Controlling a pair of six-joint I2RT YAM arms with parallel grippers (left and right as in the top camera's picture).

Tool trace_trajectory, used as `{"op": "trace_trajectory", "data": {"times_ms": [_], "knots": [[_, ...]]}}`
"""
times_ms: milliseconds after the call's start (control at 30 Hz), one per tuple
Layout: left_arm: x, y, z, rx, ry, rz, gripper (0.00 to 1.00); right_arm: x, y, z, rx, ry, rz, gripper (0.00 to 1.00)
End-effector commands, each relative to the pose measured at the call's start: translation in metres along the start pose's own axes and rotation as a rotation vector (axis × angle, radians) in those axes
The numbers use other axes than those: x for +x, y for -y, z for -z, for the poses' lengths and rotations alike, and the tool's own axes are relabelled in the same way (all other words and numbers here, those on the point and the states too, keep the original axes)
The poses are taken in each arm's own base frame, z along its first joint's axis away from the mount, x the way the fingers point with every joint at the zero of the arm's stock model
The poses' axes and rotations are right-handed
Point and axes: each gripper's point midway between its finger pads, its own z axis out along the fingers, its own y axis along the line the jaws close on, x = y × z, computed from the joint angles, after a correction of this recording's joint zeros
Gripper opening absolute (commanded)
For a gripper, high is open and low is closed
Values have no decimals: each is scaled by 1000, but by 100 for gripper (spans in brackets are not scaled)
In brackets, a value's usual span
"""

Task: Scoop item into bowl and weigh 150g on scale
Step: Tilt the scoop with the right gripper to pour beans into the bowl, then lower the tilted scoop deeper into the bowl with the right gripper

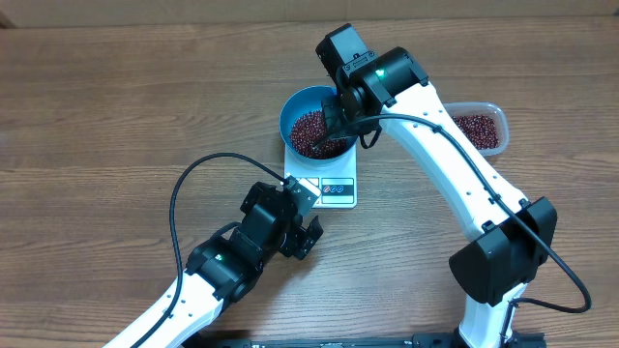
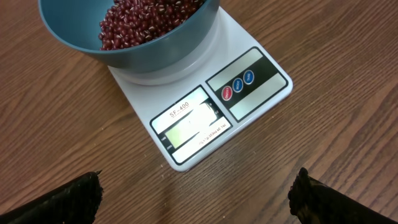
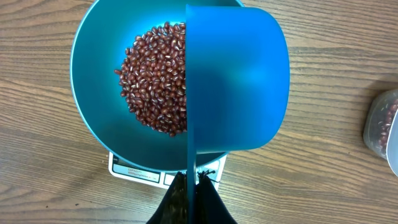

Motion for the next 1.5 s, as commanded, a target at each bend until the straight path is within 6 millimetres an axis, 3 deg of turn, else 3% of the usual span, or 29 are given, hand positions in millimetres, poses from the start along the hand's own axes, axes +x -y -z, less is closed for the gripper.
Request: {"op": "trace_trajectory", "data": {"times_ms": [0,500,1467], "knots": [[1,-1,1,-2,3,-8,100,-11,-3,27,-21,79,-5,4],[1,-2,1,-3,3,-8,99,-22,-7,28,-37,124,-7,4],[1,-1,1,-3,3,-8,99,-15,-5,27,-26,94,2,4]]}}
